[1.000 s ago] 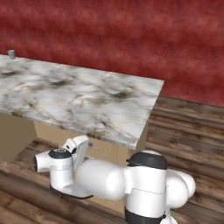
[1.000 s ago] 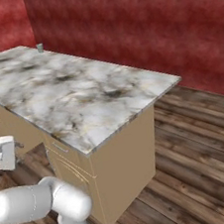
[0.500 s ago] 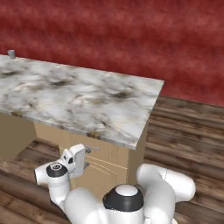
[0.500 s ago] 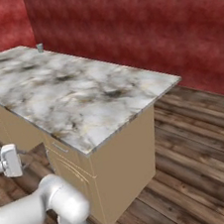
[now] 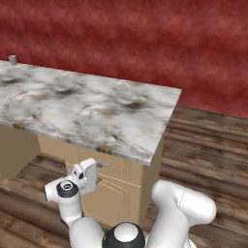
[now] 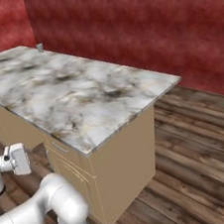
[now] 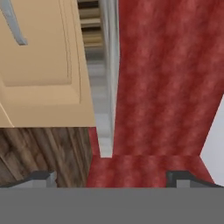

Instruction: Take a straw from the drawer in front and place it inside the glass cup on the dining counter.

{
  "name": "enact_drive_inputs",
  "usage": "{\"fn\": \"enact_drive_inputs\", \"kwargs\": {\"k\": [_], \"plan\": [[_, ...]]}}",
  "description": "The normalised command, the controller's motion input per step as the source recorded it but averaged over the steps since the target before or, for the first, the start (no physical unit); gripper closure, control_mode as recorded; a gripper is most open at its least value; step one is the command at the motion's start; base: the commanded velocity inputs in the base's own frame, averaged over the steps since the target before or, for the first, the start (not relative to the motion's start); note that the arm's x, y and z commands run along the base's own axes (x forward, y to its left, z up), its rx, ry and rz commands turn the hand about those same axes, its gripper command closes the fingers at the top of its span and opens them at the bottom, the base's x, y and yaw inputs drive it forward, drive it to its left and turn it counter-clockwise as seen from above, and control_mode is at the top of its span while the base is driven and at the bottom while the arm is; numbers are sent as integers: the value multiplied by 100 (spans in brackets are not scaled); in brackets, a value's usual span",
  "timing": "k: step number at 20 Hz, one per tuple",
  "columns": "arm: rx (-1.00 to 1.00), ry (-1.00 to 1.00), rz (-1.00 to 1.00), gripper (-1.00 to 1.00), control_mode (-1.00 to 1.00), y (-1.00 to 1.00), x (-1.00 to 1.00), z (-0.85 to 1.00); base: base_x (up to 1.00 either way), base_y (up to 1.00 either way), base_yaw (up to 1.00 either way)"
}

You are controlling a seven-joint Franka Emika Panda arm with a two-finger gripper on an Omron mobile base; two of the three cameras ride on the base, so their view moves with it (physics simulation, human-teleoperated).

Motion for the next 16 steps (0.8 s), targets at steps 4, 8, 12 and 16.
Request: {"fn": "enact_drive_inputs", "kwargs": {"k": [4,8,12,16], "plan": [[0,0,2,-100,-100,-8,38,-22,0,0,0],[0,0,6,-100,-100,0,33,-29,0,0,0],[0,0,9,-100,-100,0,29,-36,0,0,0],[0,0,10,-100,-100,0,39,-31,0,0,0]]}}
